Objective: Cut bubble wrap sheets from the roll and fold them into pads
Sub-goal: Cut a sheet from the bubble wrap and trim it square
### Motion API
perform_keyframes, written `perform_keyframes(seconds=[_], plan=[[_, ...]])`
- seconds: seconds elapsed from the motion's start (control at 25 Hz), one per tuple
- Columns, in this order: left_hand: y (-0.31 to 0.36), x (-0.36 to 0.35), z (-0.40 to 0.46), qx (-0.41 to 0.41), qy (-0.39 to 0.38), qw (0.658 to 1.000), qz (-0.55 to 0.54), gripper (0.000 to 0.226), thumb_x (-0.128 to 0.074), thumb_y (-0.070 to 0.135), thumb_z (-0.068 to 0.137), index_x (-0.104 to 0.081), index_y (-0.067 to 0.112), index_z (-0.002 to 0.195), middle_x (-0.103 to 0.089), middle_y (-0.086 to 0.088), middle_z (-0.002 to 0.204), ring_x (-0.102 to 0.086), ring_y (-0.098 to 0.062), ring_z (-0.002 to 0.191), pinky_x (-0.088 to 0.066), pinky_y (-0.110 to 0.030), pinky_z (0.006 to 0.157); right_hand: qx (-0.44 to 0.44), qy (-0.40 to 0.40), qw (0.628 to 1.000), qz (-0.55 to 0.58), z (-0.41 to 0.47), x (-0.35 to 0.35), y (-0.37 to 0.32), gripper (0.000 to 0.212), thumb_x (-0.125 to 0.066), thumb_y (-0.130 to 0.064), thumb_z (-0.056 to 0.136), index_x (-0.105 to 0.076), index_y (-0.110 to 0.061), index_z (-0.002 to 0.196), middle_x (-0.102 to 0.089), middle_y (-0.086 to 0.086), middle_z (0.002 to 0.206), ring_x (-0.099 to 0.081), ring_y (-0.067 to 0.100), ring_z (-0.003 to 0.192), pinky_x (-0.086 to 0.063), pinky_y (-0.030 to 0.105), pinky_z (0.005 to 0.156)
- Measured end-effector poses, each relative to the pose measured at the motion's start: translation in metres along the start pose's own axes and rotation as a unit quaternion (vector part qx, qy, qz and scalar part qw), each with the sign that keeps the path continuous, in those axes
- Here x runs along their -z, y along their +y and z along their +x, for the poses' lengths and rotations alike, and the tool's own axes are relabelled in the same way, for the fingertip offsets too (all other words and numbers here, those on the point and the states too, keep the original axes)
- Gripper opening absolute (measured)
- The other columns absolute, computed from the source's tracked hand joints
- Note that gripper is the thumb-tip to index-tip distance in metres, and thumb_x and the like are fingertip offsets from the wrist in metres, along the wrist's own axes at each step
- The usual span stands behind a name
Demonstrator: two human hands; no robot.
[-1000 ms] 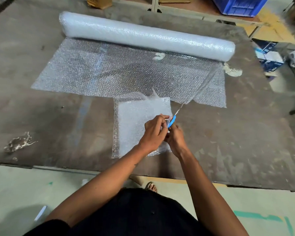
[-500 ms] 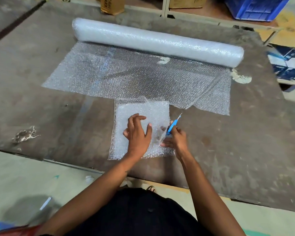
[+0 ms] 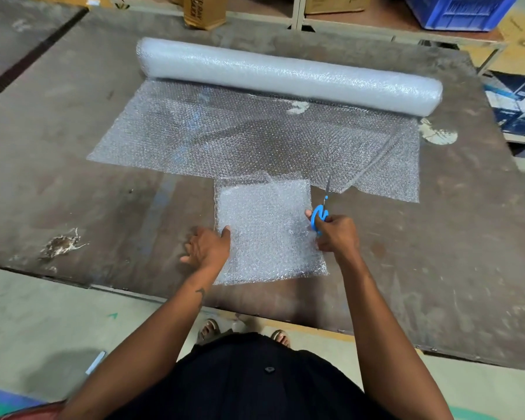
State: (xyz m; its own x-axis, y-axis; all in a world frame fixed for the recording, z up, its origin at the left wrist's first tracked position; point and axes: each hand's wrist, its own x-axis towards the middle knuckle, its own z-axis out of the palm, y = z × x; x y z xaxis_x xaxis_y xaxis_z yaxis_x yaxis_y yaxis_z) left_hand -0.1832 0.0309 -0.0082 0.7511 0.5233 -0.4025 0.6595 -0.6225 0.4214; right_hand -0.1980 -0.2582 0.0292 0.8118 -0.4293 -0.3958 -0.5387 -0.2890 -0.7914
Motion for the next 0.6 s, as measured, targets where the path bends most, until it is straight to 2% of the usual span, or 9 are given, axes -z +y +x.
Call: perform_keyframes(seconds=[0.08, 0.16, 0.2, 0.28, 0.32, 0.36, 0.4, 0.48, 0.6], plan=[[-0.011, 0.002, 0.009, -0.019, -0.018, 1.0, 0.008, 0.061, -0.066, 0.07, 0.088, -0.072, 0.023, 0.127, -0.063, -0.015, 0.138, -0.049, -0.042, 0.134, -0.036, -0.058, 0.11, -0.003, -0.039, 0.999, -0.018, 0.003, 0.004, 0.001, 0.046, -0.092, -0.049, 0.078, -0.069, -0.011, 0.07, -0.072, 0.003, 0.065, -0.058, 0.019, 0.044, -0.054, 0.033, 0.056], [-0.021, 0.004, 0.014, -0.046, -0.037, 0.998, -0.01, 0.051, -0.069, 0.076, 0.081, -0.08, 0.031, 0.101, -0.073, -0.011, 0.12, -0.059, -0.043, 0.123, -0.043, -0.059, 0.106, -0.004, -0.044, 0.996, -0.074, 0.008, 0.006, 0.005, 0.037, -0.093, -0.035, 0.078, -0.074, -0.003, 0.076, -0.069, 0.006, 0.06, -0.061, 0.02, 0.045, -0.057, 0.037, 0.057], [-0.025, 0.004, 0.015, -0.052, -0.04, 0.997, -0.028, 0.054, -0.072, 0.077, 0.076, -0.078, 0.028, 0.099, -0.074, -0.01, 0.115, -0.062, -0.042, 0.118, -0.047, -0.059, 0.104, -0.004, -0.039, 0.995, -0.09, 0.009, 0.007, 0.009, 0.038, -0.093, -0.034, 0.076, -0.075, 0.0, 0.077, -0.065, 0.006, 0.057, -0.059, 0.02, 0.046, -0.055, 0.039, 0.055], [-0.026, 0.005, 0.012, -0.053, -0.032, 0.994, -0.091, 0.068, -0.083, 0.069, 0.071, -0.063, 0.019, 0.112, -0.072, -0.01, 0.116, -0.064, -0.039, 0.115, -0.051, -0.058, 0.099, -0.008, -0.026, 0.997, -0.073, 0.009, 0.008, 0.016, 0.045, -0.089, -0.042, 0.062, -0.071, -0.002, 0.073, -0.068, 0.011, 0.06, -0.06, 0.022, 0.05, -0.054, 0.047, 0.051], [-0.025, 0.008, 0.009, -0.051, -0.029, 0.991, -0.122, 0.075, -0.088, 0.062, 0.071, -0.055, 0.013, 0.118, -0.07, -0.011, 0.118, -0.064, -0.038, 0.115, -0.053, -0.056, 0.097, -0.011, -0.025, 0.999, -0.036, 0.006, 0.008, 0.018, 0.042, -0.086, -0.042, 0.059, -0.069, -0.005, 0.071, -0.072, 0.014, 0.065, -0.06, 0.023, 0.051, -0.052, 0.047, 0.049], [-0.024, 0.011, 0.006, -0.048, -0.029, 0.989, -0.139, 0.077, -0.09, 0.055, 0.072, -0.051, 0.01, 0.119, -0.069, -0.013, 0.119, -0.063, -0.038, 0.116, -0.055, -0.053, 0.096, -0.01, -0.029, 0.999, 0.012, 0.001, 0.007, 0.016, 0.031, -0.087, -0.034, 0.065, -0.069, -0.009, 0.071, -0.073, 0.014, 0.066, -0.056, 0.022, 0.05, -0.047, 0.04, 0.046], [-0.022, 0.015, 0.003, -0.045, -0.035, 0.988, -0.144, 0.072, -0.091, 0.051, 0.074, -0.053, 0.007, 0.117, -0.07, -0.015, 0.118, -0.064, -0.037, 0.115, -0.056, -0.05, 0.094, -0.012, -0.036, 0.998, 0.055, -0.005, 0.008, 0.014, 0.021, -0.088, -0.019, 0.076, -0.069, -0.01, 0.074, -0.069, 0.009, 0.061, -0.05, 0.018, 0.046, -0.043, 0.03, 0.043], [-0.024, 0.017, 0.004, -0.042, -0.068, 0.987, -0.142, 0.053, -0.088, 0.047, 0.081, -0.065, 0.005, 0.103, -0.074, -0.017, 0.107, -0.07, -0.035, 0.104, -0.058, -0.041, 0.086, -0.012, -0.045, 0.994, 0.1, -0.01, 0.009, 0.017, 0.018, -0.082, -0.002, 0.089, -0.068, -0.008, 0.079, -0.057, 0.002, 0.056, -0.042, 0.009, 0.038, -0.038, 0.021, 0.037], [-0.032, 0.017, 0.005, -0.046, -0.108, 0.981, -0.155, 0.045, -0.084, 0.055, 0.081, -0.076, 0.012, 0.088, -0.078, -0.013, 0.094, -0.073, -0.032, 0.094, -0.059, -0.036, 0.083, -0.016, -0.031, 0.991, 0.126, -0.008, 0.008, 0.029, 0.017, -0.077, 0.003, 0.092, -0.071, -0.008, 0.081, -0.062, 0.001, 0.06, -0.047, 0.007, 0.038, -0.042, 0.023, 0.037]])
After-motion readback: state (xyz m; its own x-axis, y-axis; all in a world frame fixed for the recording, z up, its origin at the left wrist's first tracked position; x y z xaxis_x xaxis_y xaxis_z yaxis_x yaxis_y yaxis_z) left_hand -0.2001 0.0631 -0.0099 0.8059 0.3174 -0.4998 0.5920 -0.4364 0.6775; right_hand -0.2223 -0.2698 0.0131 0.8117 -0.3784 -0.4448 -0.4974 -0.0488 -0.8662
